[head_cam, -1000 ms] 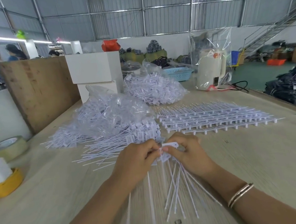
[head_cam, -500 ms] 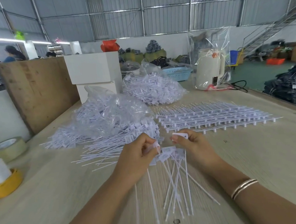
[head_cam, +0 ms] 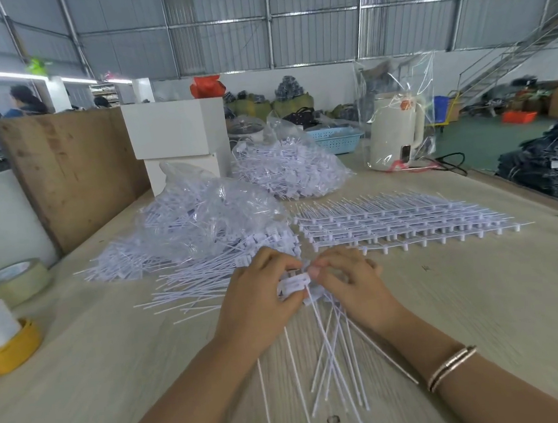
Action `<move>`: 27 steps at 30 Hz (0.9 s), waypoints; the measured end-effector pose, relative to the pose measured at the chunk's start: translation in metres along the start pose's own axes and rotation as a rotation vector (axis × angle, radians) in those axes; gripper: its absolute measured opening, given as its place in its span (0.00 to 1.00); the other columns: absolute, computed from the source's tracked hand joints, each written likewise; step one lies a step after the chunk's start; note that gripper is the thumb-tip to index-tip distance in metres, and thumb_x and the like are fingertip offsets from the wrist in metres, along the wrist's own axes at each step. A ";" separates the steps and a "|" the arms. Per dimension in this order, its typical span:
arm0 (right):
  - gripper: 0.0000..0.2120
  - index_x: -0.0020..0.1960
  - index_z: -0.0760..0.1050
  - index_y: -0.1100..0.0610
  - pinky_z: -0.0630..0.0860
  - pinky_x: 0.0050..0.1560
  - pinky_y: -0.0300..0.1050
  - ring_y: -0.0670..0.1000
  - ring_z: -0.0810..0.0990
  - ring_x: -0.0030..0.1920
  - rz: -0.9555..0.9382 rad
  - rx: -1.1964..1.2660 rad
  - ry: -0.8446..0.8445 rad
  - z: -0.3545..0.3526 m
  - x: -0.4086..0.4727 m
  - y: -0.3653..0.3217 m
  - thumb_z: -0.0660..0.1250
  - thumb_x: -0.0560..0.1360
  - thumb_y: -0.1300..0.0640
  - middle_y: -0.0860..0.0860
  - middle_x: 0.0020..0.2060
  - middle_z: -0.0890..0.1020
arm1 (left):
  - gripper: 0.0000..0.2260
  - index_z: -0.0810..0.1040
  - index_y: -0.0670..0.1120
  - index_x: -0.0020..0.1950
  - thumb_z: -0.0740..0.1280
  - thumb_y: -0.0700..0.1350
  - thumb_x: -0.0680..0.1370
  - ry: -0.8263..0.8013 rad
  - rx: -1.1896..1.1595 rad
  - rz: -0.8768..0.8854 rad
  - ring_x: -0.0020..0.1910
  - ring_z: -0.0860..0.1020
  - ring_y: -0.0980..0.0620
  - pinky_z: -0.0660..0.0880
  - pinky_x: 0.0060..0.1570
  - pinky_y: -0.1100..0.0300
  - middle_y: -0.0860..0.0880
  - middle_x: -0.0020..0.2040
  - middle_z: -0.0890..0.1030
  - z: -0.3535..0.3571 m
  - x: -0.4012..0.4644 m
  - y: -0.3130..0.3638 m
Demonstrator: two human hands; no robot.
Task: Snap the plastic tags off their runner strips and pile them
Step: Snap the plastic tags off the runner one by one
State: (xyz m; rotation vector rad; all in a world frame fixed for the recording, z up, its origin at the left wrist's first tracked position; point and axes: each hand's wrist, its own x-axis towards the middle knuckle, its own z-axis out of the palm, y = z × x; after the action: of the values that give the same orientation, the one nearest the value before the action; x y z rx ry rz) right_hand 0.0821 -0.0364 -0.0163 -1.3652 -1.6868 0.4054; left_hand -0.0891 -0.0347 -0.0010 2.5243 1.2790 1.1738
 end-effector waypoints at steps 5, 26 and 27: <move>0.11 0.39 0.79 0.48 0.61 0.65 0.59 0.51 0.74 0.56 -0.032 0.159 -0.162 0.005 -0.004 -0.009 0.63 0.72 0.43 0.43 0.44 0.78 | 0.20 0.74 0.48 0.61 0.72 0.48 0.71 -0.029 -0.005 -0.019 0.50 0.75 0.54 0.72 0.49 0.56 0.53 0.56 0.71 0.002 -0.001 0.006; 0.06 0.43 0.80 0.54 0.71 0.40 0.29 0.37 0.77 0.36 -0.011 0.438 -0.196 -0.002 -0.001 -0.002 0.68 0.74 0.63 0.40 0.33 0.81 | 0.10 0.80 0.54 0.56 0.69 0.48 0.75 -0.081 0.104 -0.031 0.44 0.79 0.54 0.70 0.40 0.61 0.57 0.50 0.81 0.000 0.000 -0.007; 0.07 0.43 0.80 0.53 0.71 0.40 0.29 0.36 0.78 0.36 -0.029 0.420 -0.181 -0.002 -0.001 -0.003 0.68 0.74 0.64 0.41 0.33 0.81 | 0.11 0.80 0.55 0.57 0.69 0.49 0.75 -0.089 0.097 -0.046 0.45 0.79 0.55 0.71 0.41 0.61 0.58 0.51 0.81 0.001 0.000 -0.008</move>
State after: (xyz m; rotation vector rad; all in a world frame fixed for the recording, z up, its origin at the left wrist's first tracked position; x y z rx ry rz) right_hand 0.0822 -0.0387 -0.0134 -1.0169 -1.6452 0.8350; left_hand -0.0936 -0.0296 -0.0050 2.5671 1.3961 1.0016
